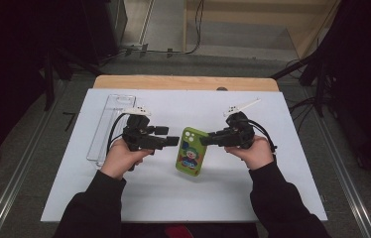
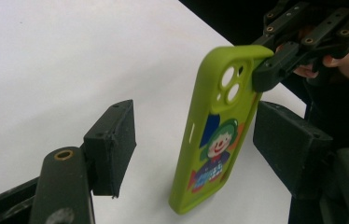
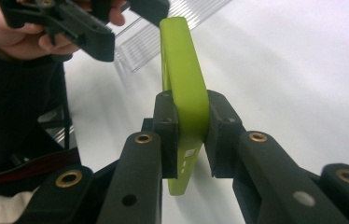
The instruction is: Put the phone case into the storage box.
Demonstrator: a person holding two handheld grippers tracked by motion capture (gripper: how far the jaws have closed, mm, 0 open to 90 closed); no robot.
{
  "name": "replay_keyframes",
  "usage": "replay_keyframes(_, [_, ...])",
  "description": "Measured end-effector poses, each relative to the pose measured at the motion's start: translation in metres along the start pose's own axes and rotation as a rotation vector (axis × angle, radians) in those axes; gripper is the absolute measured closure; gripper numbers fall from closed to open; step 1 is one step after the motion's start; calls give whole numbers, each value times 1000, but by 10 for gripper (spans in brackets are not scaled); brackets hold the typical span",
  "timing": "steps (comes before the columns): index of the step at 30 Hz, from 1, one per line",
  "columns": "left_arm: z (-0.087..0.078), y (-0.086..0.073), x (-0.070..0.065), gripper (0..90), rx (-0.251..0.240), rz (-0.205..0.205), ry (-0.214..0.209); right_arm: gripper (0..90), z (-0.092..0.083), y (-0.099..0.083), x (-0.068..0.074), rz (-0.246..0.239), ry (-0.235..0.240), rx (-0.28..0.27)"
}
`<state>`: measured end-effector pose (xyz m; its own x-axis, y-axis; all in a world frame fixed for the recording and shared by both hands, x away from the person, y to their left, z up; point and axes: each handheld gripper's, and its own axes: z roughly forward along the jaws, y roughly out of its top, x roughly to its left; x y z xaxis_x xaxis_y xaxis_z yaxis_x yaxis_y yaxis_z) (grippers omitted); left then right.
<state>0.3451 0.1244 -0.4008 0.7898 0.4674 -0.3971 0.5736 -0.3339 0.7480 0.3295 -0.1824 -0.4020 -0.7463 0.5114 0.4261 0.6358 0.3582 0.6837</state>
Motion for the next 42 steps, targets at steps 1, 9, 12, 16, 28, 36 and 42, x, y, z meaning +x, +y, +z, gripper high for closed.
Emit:
replay_keyframes(1, [0, 0, 0, 306, -2, 0, -1, 746, -1, 0, -1, 5, -6, -4])
replay_keyframes(9, [2, -1, -2, 290, 2, 20, 29, 746, -7, -1, -2, 31, -66, -31])
replay_keyframes(12, [3, -1, -3, 290, -1, 24, 36, 746, -9, 0, -2, 43, -88, -38])
replay_keyframes(16, [5, -1, -4, 290, -1, 32, 44, 746, -11, 0, -3, 72, -94, -58])
replay_keyframes(28, [11, -2, -9, 246, -3, 60, 49, 745, -9, 2, 1, 111, -144, -51])
replay_keyframes(36, [16, -2, -13, 51, -18, 92, 31, 745, -4, 5, 5, 116, -165, -43])
replay_keyframes(42, [17, -3, -14, 0, -36, 94, 77, 745, -1, 8, 7, 122, -175, -42])
